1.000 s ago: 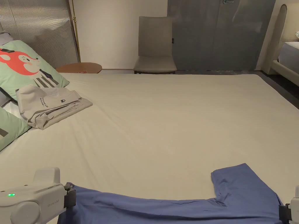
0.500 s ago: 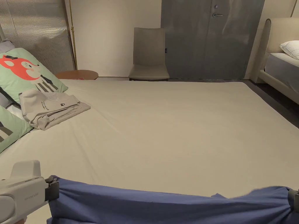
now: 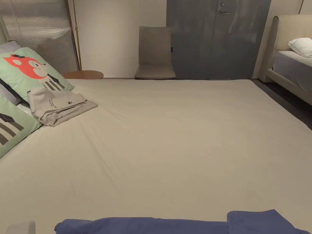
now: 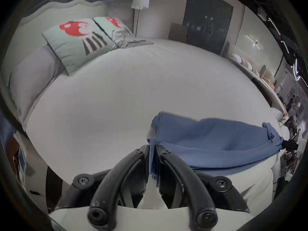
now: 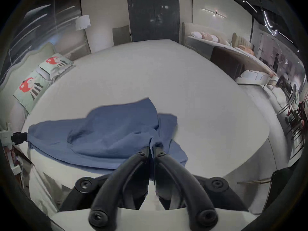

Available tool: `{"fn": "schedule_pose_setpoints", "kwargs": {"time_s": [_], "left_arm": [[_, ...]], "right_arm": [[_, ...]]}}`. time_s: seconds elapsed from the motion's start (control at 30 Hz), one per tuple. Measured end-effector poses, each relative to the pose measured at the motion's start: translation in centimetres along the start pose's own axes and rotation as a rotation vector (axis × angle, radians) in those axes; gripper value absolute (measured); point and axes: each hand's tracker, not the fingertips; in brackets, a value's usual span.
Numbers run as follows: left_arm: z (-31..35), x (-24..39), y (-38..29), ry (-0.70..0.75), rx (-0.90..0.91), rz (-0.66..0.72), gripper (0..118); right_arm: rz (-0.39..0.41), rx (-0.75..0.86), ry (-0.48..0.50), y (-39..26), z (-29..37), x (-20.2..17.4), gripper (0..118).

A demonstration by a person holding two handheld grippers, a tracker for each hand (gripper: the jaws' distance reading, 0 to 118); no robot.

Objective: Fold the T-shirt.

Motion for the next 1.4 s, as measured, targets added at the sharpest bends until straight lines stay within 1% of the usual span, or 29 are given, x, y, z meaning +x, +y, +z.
{"fn": "schedule_pose_setpoints", "kwargs": {"time_s": [0.07,0.17,0.2,0.23,0.27,0.3,0.33,0.37,0.5,0.53,0.57,0.63,0.67,0.7,0.8,0.83,0.9,0.97,1.1,1.13,1.17,1.27,1.3,1.37,1.4], "left_arm": [[-0.4,-0.3,-0.7,0.006,-0.014,0.007,4],[-0.3,-0.3,-1.1,0.004,-0.019,0.019,4],[-0.1,-0.3,-1.1,-0.005,-0.013,0.024,6],[0.2,-0.3,-1.0,-0.020,0.001,0.021,16],[0.7,0.0,-0.8,-0.020,0.031,0.003,37],[1.4,0.3,-0.5,0.003,0.066,-0.012,72],[2.0,0.5,-0.2,0.004,0.106,-0.018,95],[3.0,0.9,0.3,-0.019,0.161,-0.014,110],[6.5,3.0,2.7,-0.091,0.363,0.014,109],[7.3,3.7,3.1,-0.096,0.419,-0.001,107],[7.7,4.3,3.4,-0.099,0.457,-0.015,102],[8.4,5.5,3.9,-0.096,0.496,-0.044,56],[8.6,5.9,4.0,-0.110,0.516,-0.047,26],[8.6,6.2,4.1,-0.120,0.513,-0.043,0],[8.1,6.2,4.4,-0.197,0.485,0.027,0],[7.8,5.9,4.5,-0.230,0.450,0.042,0],[7.2,4.8,4.4,-0.309,0.416,0.118,0],[6.0,2.8,4.7,-0.359,0.344,0.177,0],[3.1,-2.1,4.6,-0.454,0.207,0.297,0],[2.4,-3.5,4.4,-0.491,0.163,0.324,1],[2.1,-4.0,4.1,-0.531,0.111,0.340,8],[-0.1,-6.1,3.6,-0.570,-0.016,0.304,91],[-1.3,-7.0,3.4,-0.572,-0.048,0.299,111],[-2.7,-7.9,3.1,-0.597,-0.079,0.315,109],[-3.5,-8.1,3.0,-0.635,-0.112,0.347,109]], "right_arm": [[0.005,-0.003,-0.009,-0.6,-0.5,0.1,4],[-0.011,0.003,-0.006,-0.9,-0.6,0.7,5],[-0.015,0.013,-0.008,-1.0,-0.5,0.7,9],[-0.021,0.031,-0.015,-1.0,-0.3,0.5,26],[-0.012,0.075,-0.051,-0.9,0.5,0.4,53],[0.008,0.117,-0.089,-0.7,1.0,0.1,87],[0.028,0.175,-0.113,-0.5,1.7,-0.3,97],[0.032,0.249,-0.114,-0.1,2.6,-0.7,96],[0.021,0.470,-0.128,1.9,5.6,-2.8,95],[0.028,0.523,-0.140,2.5,6.1,-3.5,92],[0.044,0.557,-0.140,2.8,6.5,-4.2,83],[0.068,0.624,-0.148,3.2,7.1,-5.7,41],[0.074,0.643,-0.148,3.3,7.2,-6.4,20],[0.074,0.648,-0.139,3.4,7.2,-7.0,2],[0.070,0.672,-0.102,3.4,7.0,-8.9,1],[0.086,0.666,-0.086,3.4,7.0,-9.5,1],[0.098,0.663,-0.066,3.4,6.8,-10.5,1],[0.115,0.655,-0.041,3.4,6.6,-11.4,1],[0.122,0.651,-0.036,3.4,6.2,-12.9,1],[0.118,0.650,-0.032,3.4,6.1,-13.2,1],[0.111,0.648,-0.026,3.4,6.0,-13.6,1],[0.098,0.638,-0.014,3.3,5.5,-15.0,1],[0.098,0.633,-0.010,3.3,5.4,-15.4,1],[0.102,0.620,0.003,3.2,5.1,-16.4,1],[0.103,0.613,0.010,3.2,5.0,-16.8,1]]}}
